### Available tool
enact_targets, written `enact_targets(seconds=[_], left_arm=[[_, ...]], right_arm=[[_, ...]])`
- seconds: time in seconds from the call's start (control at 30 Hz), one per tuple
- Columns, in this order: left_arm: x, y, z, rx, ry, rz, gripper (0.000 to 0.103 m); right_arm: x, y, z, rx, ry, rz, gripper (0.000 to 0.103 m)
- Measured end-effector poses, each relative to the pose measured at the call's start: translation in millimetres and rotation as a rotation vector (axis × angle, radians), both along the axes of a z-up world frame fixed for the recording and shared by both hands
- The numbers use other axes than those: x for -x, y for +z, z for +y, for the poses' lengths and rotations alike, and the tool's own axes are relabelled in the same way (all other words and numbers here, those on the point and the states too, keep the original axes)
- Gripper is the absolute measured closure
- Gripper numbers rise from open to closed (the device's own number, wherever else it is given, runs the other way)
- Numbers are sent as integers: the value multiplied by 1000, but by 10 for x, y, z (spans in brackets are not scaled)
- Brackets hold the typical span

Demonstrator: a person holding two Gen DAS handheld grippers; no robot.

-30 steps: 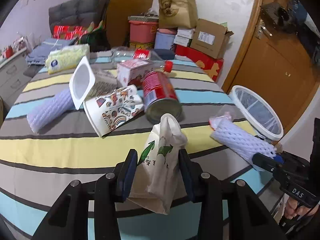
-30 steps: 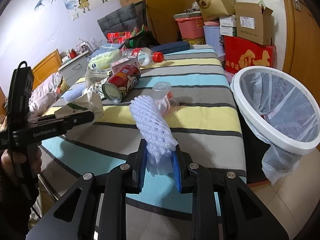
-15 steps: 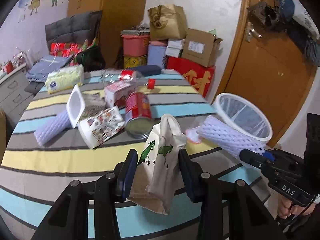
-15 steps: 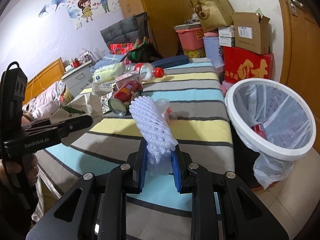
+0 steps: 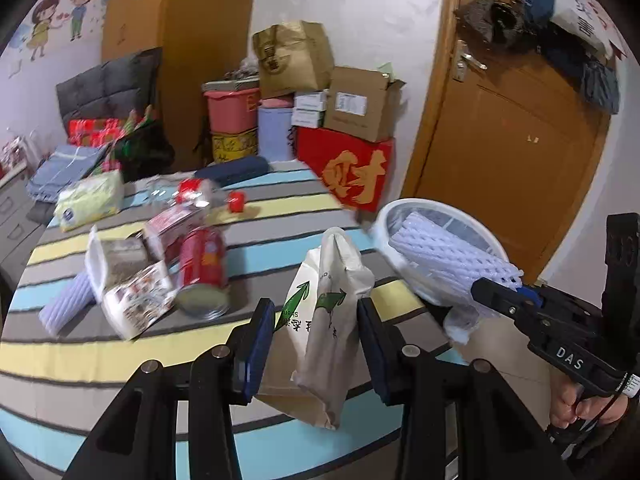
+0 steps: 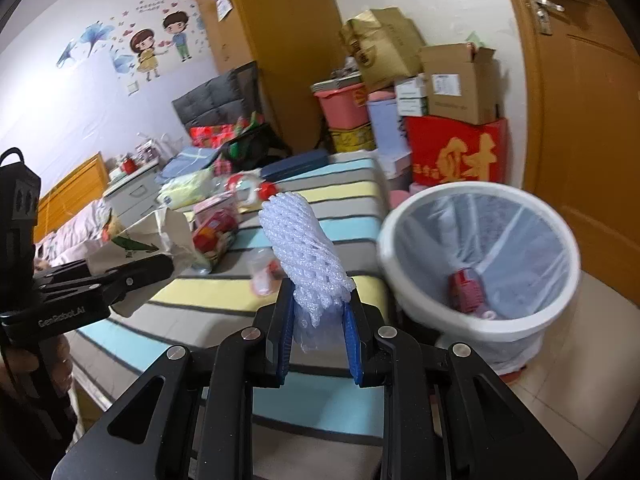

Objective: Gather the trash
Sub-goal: 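Carry the foam sleeve and cloth bag over the white wastebasket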

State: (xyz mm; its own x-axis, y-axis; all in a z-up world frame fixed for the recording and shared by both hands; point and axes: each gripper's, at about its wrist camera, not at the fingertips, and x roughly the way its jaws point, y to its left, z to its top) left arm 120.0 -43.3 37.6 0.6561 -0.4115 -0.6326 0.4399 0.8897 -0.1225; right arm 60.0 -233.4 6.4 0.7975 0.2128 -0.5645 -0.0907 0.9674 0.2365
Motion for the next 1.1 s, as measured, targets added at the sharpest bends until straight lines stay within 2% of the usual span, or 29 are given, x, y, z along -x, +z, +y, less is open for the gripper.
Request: enact_targets(seconds=[0.27,0.6,0.8,1.1], left_arm=[[-34,109,-590,-12,-97,-24,60],[-173,130,-1229,11,-195,-10,60],[-318,67,-1576,30,-238,16,60],[-500,-143,-2002,1,-274,65,59]], right_arm=[[51,78,-332,11,-93,-24,80],[40,68,-749,29,-220,-10,80],[3,25,-979,40,-279,22,80],[-174,-149,-1162,67,-318,93,80]])
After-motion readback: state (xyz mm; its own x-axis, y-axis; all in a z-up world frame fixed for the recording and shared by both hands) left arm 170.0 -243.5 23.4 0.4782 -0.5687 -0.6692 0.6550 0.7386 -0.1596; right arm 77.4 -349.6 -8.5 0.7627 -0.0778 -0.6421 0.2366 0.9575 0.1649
